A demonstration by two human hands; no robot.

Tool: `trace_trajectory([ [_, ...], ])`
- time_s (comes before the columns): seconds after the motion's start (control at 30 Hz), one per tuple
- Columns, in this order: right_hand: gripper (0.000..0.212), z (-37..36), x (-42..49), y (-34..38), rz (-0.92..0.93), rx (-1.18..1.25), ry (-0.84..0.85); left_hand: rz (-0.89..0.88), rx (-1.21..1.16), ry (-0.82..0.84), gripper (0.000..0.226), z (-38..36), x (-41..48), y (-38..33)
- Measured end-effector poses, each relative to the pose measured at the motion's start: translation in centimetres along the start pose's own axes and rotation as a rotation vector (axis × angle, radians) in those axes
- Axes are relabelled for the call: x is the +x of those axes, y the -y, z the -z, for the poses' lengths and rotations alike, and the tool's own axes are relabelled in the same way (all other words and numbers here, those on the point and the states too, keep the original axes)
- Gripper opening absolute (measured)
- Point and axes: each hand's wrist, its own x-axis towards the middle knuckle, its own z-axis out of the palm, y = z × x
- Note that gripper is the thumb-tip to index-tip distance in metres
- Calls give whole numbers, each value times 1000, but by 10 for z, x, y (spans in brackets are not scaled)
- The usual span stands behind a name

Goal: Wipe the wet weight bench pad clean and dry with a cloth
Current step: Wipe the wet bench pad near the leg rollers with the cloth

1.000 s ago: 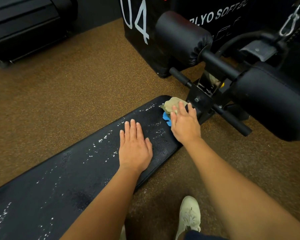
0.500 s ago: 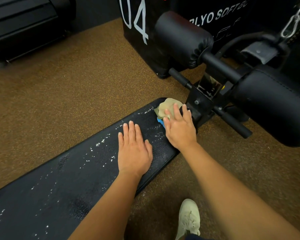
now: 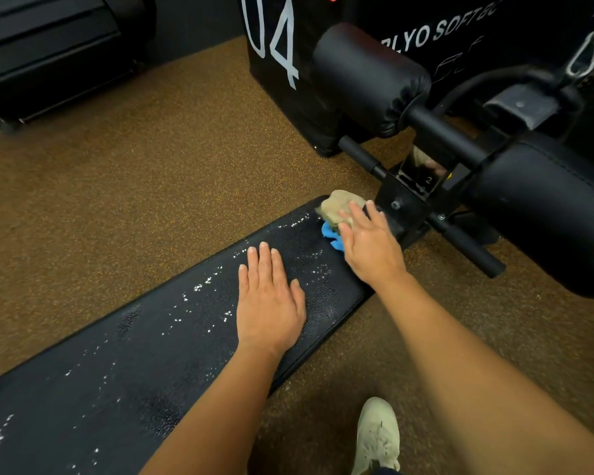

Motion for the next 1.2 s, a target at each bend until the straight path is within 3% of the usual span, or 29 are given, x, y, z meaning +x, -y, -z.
trace_trajectory([
  [0.1, 43, 3, 15, 13, -96, -8, 22, -2, -4, -3, 70, -1, -1, 0],
  [0.3, 48, 0, 0, 7, 71, 3, 7, -6, 2, 7, 73, 0, -3, 3],
  [0.43, 50, 1, 9, 2, -33, -159, 47, -25, 6, 11, 74, 3, -6, 8],
  [0.53, 55, 0, 18, 23, -100, -85, 83, -23, 16, -1, 73, 2, -6, 8],
  [0.7, 51, -5, 10, 7, -39, -85, 36, -22, 11, -14, 72, 1, -6, 9],
  [0.87, 50, -6, 16, 8, -156, -29, 46, -22, 15, -15, 68, 0, -6, 8],
  [1.07, 45, -4, 4, 8, 201, 16, 10, -23, 20, -29, 68, 0, -6, 8],
  [1.2, 42, -6, 18, 4, 14, 12, -7, -25, 18, -31, 68, -2, -6, 8],
])
